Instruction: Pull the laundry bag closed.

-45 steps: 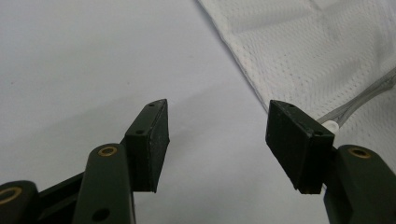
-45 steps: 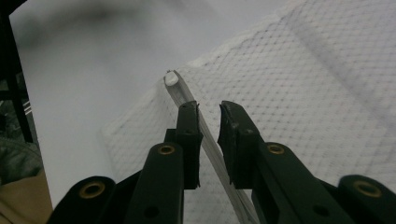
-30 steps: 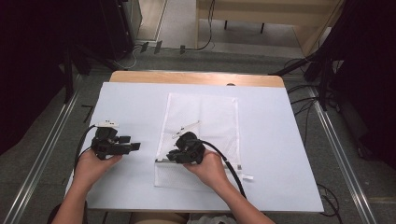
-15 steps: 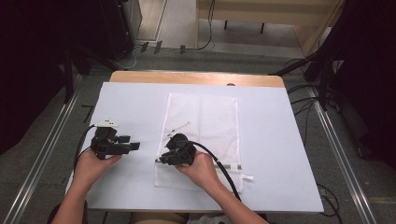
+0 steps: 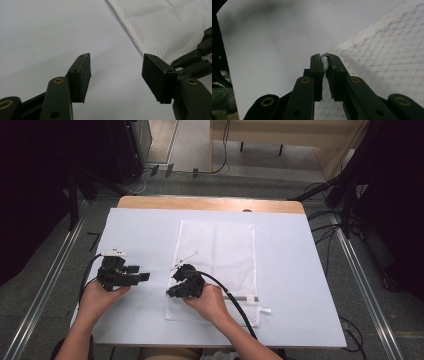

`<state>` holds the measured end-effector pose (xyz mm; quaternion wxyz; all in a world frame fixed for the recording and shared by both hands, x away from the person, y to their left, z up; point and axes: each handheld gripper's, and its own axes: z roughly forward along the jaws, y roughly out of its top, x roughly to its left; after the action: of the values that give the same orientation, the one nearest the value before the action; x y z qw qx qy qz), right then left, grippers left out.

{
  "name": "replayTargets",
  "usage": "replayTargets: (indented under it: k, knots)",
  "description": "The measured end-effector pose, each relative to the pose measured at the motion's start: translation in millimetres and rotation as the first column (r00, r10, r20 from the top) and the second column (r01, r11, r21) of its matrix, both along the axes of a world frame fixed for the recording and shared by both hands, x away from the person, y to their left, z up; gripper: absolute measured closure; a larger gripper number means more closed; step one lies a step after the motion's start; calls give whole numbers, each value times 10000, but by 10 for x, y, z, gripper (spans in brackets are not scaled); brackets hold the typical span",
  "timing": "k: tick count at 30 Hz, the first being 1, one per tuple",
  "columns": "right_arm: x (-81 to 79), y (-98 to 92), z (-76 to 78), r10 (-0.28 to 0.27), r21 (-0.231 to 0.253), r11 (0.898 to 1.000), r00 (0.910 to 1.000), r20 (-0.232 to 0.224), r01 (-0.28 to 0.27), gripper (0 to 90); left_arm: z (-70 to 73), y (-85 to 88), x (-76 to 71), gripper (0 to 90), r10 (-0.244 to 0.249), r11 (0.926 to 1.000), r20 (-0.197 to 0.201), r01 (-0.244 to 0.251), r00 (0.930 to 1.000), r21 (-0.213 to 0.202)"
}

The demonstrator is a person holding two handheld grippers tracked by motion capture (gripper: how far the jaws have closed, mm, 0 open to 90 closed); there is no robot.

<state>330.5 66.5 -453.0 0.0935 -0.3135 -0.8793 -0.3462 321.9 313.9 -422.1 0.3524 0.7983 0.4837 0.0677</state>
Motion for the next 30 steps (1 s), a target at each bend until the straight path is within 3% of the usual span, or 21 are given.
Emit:
replayTargets:
  k: [10,16,18,20,25,30]
  knots:
    - [57,11,-31,18,298,9996,9992,-397,-7,876,-3,-24,-6,428,-284,9996,-60,284,9996,14]
    - [83,-70,80,61,457,9989,10000,28,-62,877,-29,-114,-39,432,-899,9959,-209,896,9957,-137]
    - [98,-84,120,63,408,9991,10000,56,-65,878,-38,-158,-63,436,-1165,9932,-323,1164,9927,-32]
    - [110,-88,133,77,361,9993,9999,141,-82,878,-50,-195,-90,455,-1311,9912,-453,1302,9903,-224]
    - [131,-108,183,-52,527,9986,9996,268,38,877,-95,-323,-153,467,-2045,9788,-845,2027,9752,-297]
    - [138,-120,199,-21,558,9984,9995,310,4,878,-118,-409,-162,459,-2315,9728,-1015,2293,9675,-330]
